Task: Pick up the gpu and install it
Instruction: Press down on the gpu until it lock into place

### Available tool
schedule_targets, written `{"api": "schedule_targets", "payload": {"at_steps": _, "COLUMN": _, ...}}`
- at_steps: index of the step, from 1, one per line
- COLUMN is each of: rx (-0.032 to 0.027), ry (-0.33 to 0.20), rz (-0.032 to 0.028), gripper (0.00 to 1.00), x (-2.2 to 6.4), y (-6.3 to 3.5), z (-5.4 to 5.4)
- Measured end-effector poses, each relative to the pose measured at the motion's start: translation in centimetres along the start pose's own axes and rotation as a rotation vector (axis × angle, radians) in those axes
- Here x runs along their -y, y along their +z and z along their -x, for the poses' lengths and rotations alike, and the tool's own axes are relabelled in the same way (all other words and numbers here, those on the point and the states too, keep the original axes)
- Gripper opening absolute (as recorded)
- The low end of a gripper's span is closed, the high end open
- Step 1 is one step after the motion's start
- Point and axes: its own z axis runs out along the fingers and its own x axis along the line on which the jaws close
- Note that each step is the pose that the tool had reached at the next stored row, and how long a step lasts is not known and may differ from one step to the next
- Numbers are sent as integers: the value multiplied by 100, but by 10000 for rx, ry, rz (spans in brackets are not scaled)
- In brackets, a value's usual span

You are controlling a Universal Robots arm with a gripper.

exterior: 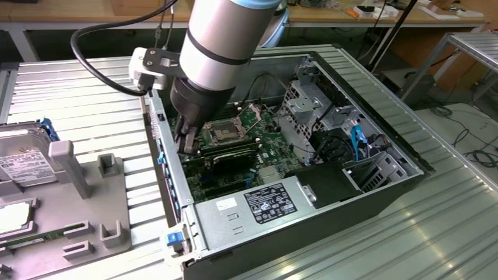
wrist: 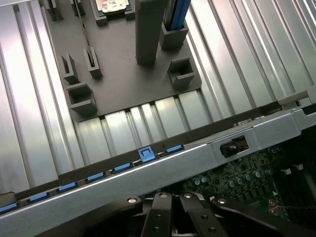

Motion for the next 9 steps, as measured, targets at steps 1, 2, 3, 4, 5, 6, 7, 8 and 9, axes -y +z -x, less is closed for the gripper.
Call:
{"api": "schedule_targets", "payload": {"at_steps": 1, "rx": 0, "ry": 1, "rz": 1, "gripper": 11, "x": 0, "y": 0, "z": -2}}
{"api": "schedule_targets", "payload": {"at_steps": 2, "rx": 0, "ry": 0, "rz": 1, "gripper": 11, "x": 1, "y": 0, "z": -3}}
{"api": "schedule_targets", "payload": {"at_steps": 3, "rx": -1, "ry": -1, "rz": 1, "gripper": 11, "x": 3, "y": 0, "z": -6}}
{"api": "schedule_targets", "payload": {"at_steps": 4, "rx": -3, "ry": 0, "rz": 1, "gripper": 11, "x": 3, "y": 0, "z": -8}}
{"api": "schedule_targets", "payload": {"at_steps": 5, "rx": -2, "ry": 0, "rz": 1, "gripper": 11, "x": 4, "y": 1, "z": -9}}
{"api": "schedule_targets", "payload": {"at_steps": 6, "rx": -3, "ry": 0, "rz": 1, "gripper": 11, "x": 5, "y": 1, "z": -12}}
{"api": "schedule_targets", "payload": {"at_steps": 7, "rx": -4, "ry": 0, "rz": 1, "gripper": 11, "x": 6, "y": 1, "z": -17}}
{"api": "schedule_targets", "payload": {"at_steps": 8, "rx": -2, "ry": -2, "rz": 1, "gripper": 11, "x": 7, "y": 1, "z": -19}}
{"api": "schedule_targets", "payload": {"at_steps": 9, "rx": -2, "ry": -1, "rz": 1, "gripper": 11, "x": 8, "y": 2, "z": -21}}
